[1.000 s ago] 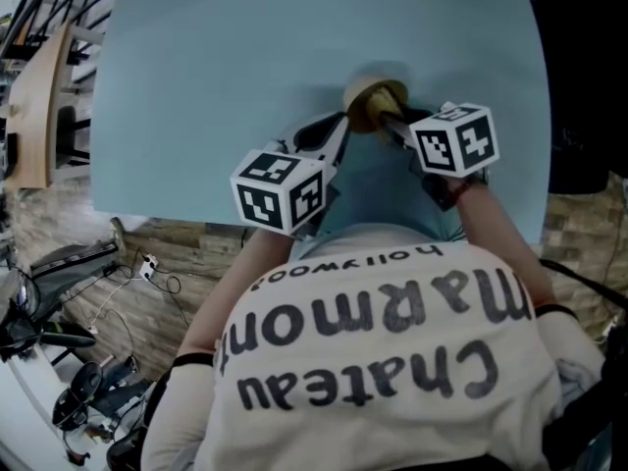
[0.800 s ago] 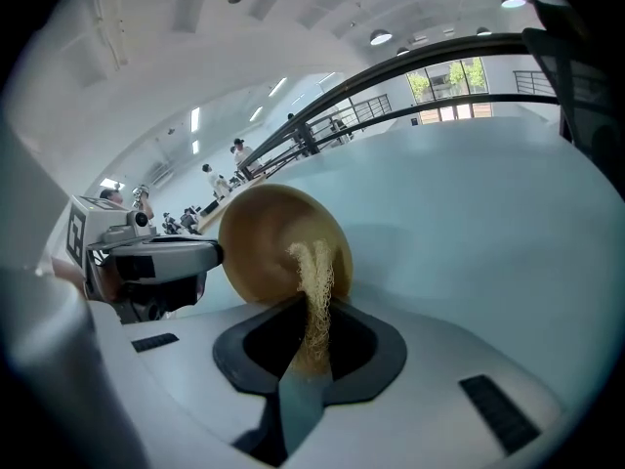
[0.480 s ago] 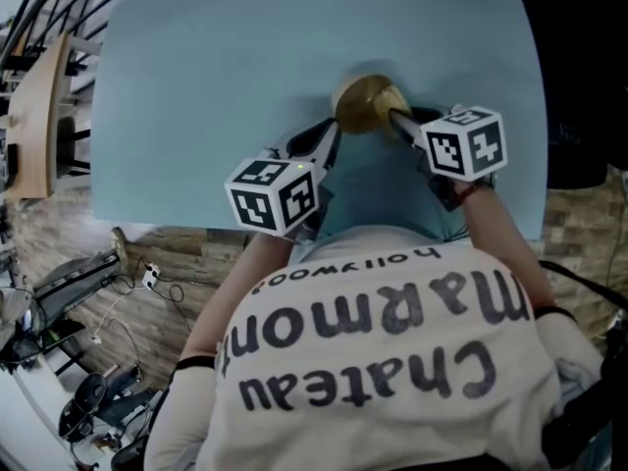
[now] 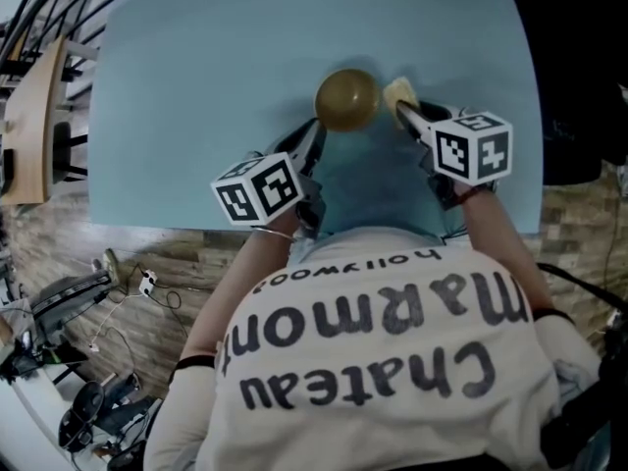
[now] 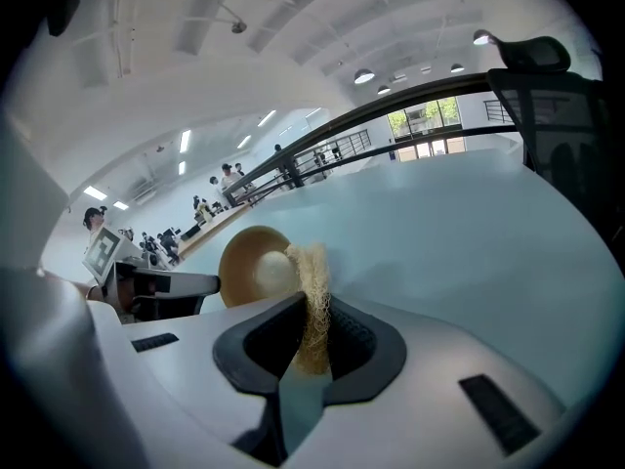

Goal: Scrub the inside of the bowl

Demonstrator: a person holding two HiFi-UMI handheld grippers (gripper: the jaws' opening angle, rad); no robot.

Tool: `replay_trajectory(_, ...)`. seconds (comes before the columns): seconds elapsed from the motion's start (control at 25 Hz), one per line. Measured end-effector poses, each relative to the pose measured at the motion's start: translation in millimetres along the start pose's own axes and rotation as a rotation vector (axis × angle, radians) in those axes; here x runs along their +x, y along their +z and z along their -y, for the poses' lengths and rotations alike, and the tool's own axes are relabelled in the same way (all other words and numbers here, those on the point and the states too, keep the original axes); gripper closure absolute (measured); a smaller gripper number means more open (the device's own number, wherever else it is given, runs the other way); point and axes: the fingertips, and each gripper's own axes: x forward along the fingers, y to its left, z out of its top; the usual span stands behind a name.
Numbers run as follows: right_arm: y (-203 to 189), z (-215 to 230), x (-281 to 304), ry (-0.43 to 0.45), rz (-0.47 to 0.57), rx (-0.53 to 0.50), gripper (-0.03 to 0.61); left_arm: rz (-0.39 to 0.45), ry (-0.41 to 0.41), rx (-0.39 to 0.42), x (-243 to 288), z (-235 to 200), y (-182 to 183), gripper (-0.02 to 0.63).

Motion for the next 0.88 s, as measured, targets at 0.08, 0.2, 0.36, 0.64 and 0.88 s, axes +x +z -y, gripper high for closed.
replay_trajectory(0.08, -0.5, 0.9, -1.1, -0.008, 0.002, 0.007, 0.515, 0.009, 0.011, -0.036, -1.1, -8.4, 1.5, 0.606)
replay_trajectory(0.2, -2.6, -0.1, -1.0, -0.015, 0.001, 0.012, 0.515, 0.019, 0.049, -0.055, -2.4, -22.9, 4.7, 0.606)
replay_trajectory(0.36, -6.3, -0.6, -8.5, -0.038, 0.019, 0.053, 0.515, 0.024, 0.076, -0.106, -7.8, -35.4, 1.3, 0.606)
replay_trajectory(0.64, -7.2, -6.7, -14.7, -0.058, 0.064, 0.198, 0.515, 0.035, 0.002, -0.199, -15.2, -40.1, 8.1, 0.604)
replay_trajectory(0.88, -7.9, -26.7, -23.5, -0.064, 0.089, 0.259, 0.515, 0.025, -0.056, -0.230, -21.5, -42.0, 10.0, 0.597)
